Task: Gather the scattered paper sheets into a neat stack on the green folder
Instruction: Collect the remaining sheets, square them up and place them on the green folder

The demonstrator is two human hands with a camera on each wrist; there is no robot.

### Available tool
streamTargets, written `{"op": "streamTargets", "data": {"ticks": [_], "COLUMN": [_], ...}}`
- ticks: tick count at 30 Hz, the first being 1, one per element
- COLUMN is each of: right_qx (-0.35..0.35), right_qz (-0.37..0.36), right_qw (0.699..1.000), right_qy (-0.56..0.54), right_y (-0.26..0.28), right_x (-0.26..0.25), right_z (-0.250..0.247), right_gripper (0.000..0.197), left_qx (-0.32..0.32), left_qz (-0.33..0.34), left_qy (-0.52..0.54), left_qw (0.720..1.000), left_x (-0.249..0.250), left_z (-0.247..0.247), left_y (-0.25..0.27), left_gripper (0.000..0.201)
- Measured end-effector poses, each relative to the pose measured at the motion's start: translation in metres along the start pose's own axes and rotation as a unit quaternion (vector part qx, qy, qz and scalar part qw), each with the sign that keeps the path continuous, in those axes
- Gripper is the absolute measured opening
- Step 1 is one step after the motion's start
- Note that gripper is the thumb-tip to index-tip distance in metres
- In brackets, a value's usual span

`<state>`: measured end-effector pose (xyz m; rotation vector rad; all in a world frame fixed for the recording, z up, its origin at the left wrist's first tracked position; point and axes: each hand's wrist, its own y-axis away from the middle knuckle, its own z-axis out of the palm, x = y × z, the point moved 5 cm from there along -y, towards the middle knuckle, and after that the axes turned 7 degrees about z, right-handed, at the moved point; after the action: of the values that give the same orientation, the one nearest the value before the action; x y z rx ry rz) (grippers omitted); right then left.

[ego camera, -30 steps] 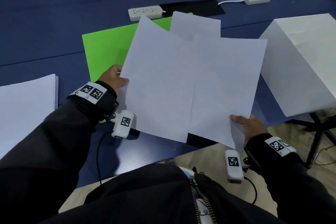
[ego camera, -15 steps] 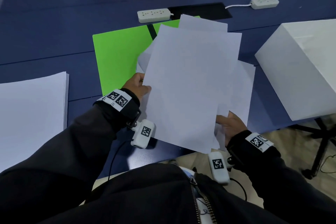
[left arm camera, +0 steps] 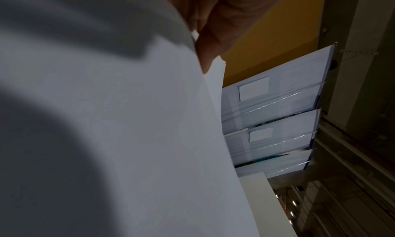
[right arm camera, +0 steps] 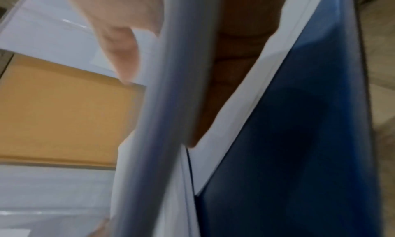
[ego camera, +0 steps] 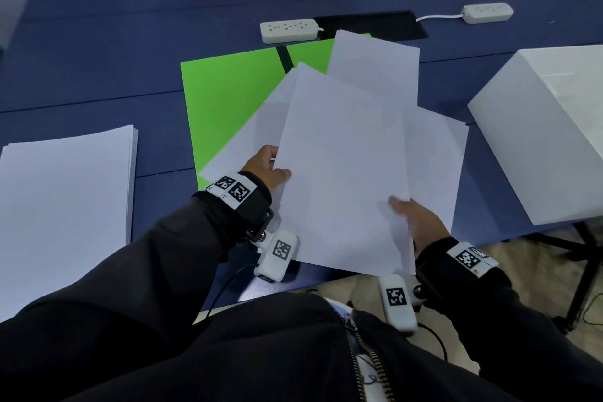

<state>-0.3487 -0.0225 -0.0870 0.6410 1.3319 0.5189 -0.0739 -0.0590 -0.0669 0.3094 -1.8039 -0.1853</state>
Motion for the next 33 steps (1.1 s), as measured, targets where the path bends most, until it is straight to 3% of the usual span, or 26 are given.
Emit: {"op": "streamTargets", "data": {"ticks": [2, 6, 11, 17, 19, 22, 24, 26, 31, 33], "right_qx": [0.002, -0.029, 0.035, 0.043, 0.06, 0.093, 0.109, 0.105, 0.124, 0.125], "right_qz": [-0.02, -0.066, -0.156, -0.169, -0.164, -0.157, -0.149, -0.145, -0.13, -0.127], "right_qw": [0.998, 0.996, 0.985, 0.982, 0.983, 0.983, 0.983, 0.983, 0.983, 0.983], "right_qy": [0.06, 0.051, 0.069, 0.076, 0.061, 0.022, -0.001, -0.03, -0.043, -0.049], "right_y": [0.005, 0.018, 0.021, 0.017, 0.012, 0.009, 0.01, 0.009, 0.005, 0.006], "right_x": [0.003, -0.001, -0.02, -0.024, -0.02, -0.017, -0.017, -0.015, -0.002, 0.0], "right_z": [-0.004, -0.003, -0.01, -0.012, -0.02, -0.04, -0.054, -0.067, -0.098, -0.105], "right_gripper": [0.015, 0.024, 0.012, 0.014, 0.012, 0.013, 0.013, 0.021, 0.022, 0.022], "left_qx": [-0.017, -0.056, -0.058, -0.094, -0.044, 0.056, 0.074, 0.063, -0.027, -0.032], "left_qz": [0.0, 0.021, 0.053, 0.065, 0.052, 0.035, -0.016, -0.082, -0.16, -0.162], "left_qy": [0.012, 0.024, 0.129, 0.147, 0.114, -0.028, -0.193, -0.322, -0.522, -0.55], "left_qw": [1.0, 0.998, 0.989, 0.982, 0.991, 0.997, 0.978, 0.941, 0.838, 0.819], "left_x": [0.005, 0.019, 0.036, 0.039, 0.035, 0.026, 0.018, 0.012, 0.004, 0.007], "left_z": [0.005, 0.017, 0.022, 0.032, 0.022, -0.016, -0.042, -0.058, -0.053, -0.045], "left_y": [0.005, 0.009, 0.009, 0.013, 0.001, -0.029, -0.046, -0.056, -0.065, -0.065], "left_gripper": [0.036, 0.053, 0.039, 0.039, 0.037, 0.049, 0.066, 0.082, 0.122, 0.124]}}
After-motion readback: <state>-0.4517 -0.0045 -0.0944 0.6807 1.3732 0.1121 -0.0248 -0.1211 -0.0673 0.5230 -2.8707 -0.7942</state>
